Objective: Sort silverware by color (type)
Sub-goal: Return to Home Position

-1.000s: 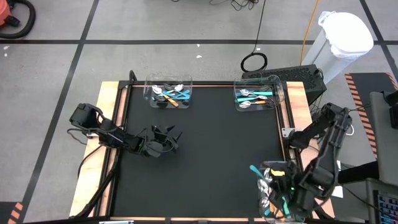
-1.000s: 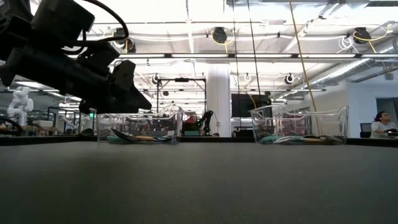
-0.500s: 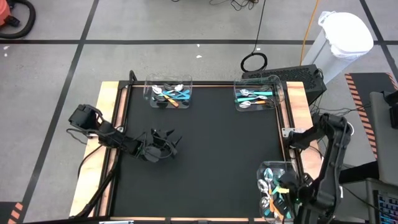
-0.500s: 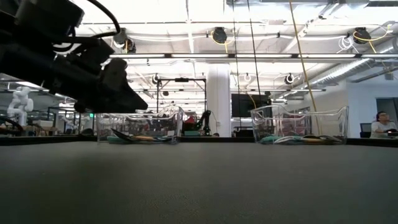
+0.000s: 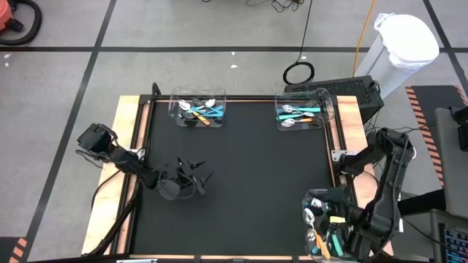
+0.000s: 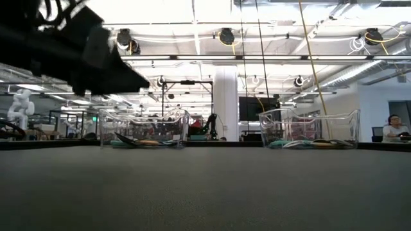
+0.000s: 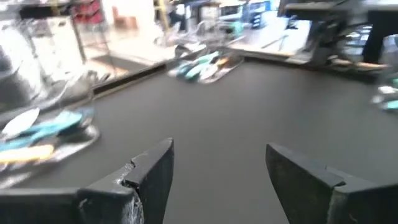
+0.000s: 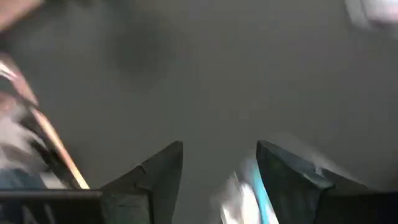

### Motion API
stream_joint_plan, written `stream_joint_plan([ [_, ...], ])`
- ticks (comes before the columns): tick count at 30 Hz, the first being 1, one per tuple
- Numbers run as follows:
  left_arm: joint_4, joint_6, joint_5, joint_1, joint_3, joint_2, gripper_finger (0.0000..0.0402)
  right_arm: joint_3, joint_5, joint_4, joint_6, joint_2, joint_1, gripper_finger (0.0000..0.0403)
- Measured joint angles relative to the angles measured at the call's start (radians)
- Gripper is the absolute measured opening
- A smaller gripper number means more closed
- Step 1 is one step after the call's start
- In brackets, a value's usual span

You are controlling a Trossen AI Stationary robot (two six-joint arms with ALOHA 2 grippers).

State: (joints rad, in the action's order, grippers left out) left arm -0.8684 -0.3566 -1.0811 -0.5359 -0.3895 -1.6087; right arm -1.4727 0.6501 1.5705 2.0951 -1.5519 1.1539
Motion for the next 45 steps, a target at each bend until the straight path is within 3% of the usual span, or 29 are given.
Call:
stream_joint_plan([
  [3, -0.058, 0.096, 0.058, -0.034, 0.000, 0.048, 0.0253, 0.000, 0.229, -0.004, -0.172, 0.034, -0.051, 0.0201],
  [7, -0.059, 0.191, 0.075, -0.079, 0.011, 0.161, 0.0239, 0.000, 0.375, -0.008, -0.332, 0.045, -0.148, 0.0185],
  [12, -0.058, 0.364, 0.080, -0.111, 0.047, 0.365, 0.0195, 0.001, 0.465, -0.048, -0.511, 0.045, -0.244, 0.0161],
  [17, -0.011, 0.478, 0.152, -0.099, 0.065, 0.545, 0.0139, 0.001, 0.472, -0.167, -0.718, 0.045, -0.328, 0.0138],
  [22, -0.005, 0.519, 0.266, -0.058, 0.065, 0.618, 0.0086, 0.046, 0.317, -0.566, -1.182, 0.045, -0.465, 0.0115],
  [28, -0.002, 0.506, 0.272, -0.049, 0.065, 0.620, 0.0040, 0.167, 0.080, -1.135, -1.694, 0.044, -0.627, 0.0086],
  [30, -0.004, 0.468, 0.268, -0.049, 0.069, 0.620, 0.0028, 0.195, -0.049, -1.344, -1.841, 0.044, -0.698, 0.0076],
  [33, -0.005, 0.449, 0.266, -0.049, 0.089, 0.624, 0.0011, 0.246, -0.351, -1.628, -2.011, 0.045, -0.818, 0.0063],
  [36, -0.014, 0.449, 0.259, -0.045, 0.122, 0.646, 0.0002, 0.282, -0.555, -1.665, -2.066, 0.058, -0.923, 0.0046],
  [41, -0.055, 0.418, 0.289, -0.014, 0.182, 0.666, 0.0001, 0.398, -0.638, -1.651, -2.102, 0.135, -1.020, 0.0016],
  [45, -0.094, 0.400, 0.340, 0.053, 0.230, 0.657, 0.0000, 0.548, -0.683, -1.684, -2.111, 0.287, -1.055, 0.0003],
])
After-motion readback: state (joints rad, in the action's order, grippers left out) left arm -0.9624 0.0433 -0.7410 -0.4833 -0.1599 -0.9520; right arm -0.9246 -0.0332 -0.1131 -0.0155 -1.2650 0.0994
